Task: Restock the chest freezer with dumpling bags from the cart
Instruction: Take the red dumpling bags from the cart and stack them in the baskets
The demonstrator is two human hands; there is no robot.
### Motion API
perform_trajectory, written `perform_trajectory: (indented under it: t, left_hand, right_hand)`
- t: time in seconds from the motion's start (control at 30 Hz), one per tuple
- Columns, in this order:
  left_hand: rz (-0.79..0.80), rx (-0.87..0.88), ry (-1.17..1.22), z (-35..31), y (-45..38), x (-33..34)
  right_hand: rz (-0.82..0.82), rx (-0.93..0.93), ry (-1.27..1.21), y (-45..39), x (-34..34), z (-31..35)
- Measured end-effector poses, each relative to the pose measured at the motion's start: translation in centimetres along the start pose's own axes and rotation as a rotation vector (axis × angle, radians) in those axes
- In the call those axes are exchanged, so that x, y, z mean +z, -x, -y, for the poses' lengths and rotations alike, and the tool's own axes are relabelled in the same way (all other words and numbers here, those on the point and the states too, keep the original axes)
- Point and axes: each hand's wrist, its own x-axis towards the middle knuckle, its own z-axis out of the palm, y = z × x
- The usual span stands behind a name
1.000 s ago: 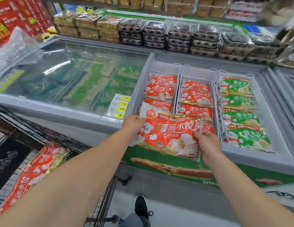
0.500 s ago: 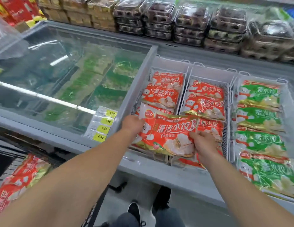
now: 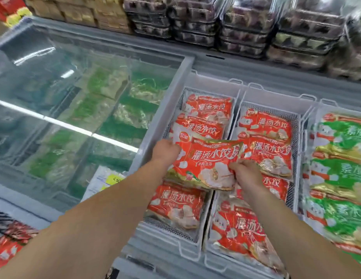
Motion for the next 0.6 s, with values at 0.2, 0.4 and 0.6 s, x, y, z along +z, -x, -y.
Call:
perform_trajectory:
  t: [0.2, 0.4, 0.6]
  left_hand:
    - [-0.001, 0.022, 0.017, -5.2, -8.2, 2.2]
    - [-0.071, 0.037, 0.047, -10.3, -15.8, 5.2]
    - [-0.153, 0.327, -0.252, -11.5, -20.6, 7.9]
  right_hand:
    - [-0.033, 0.022, -0.013, -8.5, 1.5, 5.3]
    - [-0.075, -0.049, -0.021, -16.3, 2.8, 10.4]
    - [-0.008, -0.223, 0.407, -23.5, 4.8, 11.5]
